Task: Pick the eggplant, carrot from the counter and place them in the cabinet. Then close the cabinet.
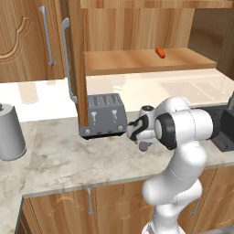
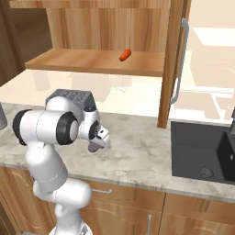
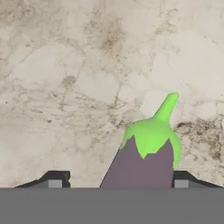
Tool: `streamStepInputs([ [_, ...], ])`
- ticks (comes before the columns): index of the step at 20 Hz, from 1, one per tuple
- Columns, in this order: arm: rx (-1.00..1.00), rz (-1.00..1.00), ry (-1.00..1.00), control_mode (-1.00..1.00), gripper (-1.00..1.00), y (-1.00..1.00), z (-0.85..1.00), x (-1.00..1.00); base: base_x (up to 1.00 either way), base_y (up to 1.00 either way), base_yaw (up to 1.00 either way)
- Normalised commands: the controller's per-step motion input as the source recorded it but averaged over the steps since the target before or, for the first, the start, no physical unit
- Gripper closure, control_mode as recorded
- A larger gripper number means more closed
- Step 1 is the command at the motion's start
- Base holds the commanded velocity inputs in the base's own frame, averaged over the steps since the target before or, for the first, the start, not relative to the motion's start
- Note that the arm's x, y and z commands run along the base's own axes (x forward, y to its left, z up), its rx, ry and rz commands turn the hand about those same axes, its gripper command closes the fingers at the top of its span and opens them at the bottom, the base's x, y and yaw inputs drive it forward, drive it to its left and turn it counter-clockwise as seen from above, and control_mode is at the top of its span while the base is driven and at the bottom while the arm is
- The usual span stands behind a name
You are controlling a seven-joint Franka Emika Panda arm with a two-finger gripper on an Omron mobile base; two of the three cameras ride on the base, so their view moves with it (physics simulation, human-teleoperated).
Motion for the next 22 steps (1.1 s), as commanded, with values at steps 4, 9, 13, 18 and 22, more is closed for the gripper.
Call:
streamStepInputs([
  [4, 0.0, -0.04, -0.04, -1.0, 1.0, -0.02, 0.14, -0.81, 0.0, 0.0, 0.0],
  [9, -0.1, -0.02, -0.13, -1.0, 1.0, -0.2, 0.97, -0.66, 0.0, 0.0, 0.0],
  [13, -0.18, 0.0, -0.16, -1.0, 1.0, -0.07, 1.0, -0.28, 0.0, 0.0, 0.0],
  [18, -0.17, 0.0, -0.21, -1.0, 1.0, -0.1, 1.0, -0.04, 0.0, 0.0, 0.0],
  [22, -0.09, 0.0, -0.23, -1.0, 1.0, -0.04, 1.0, 0.0, 0.0, 0.0, 0.0],
])
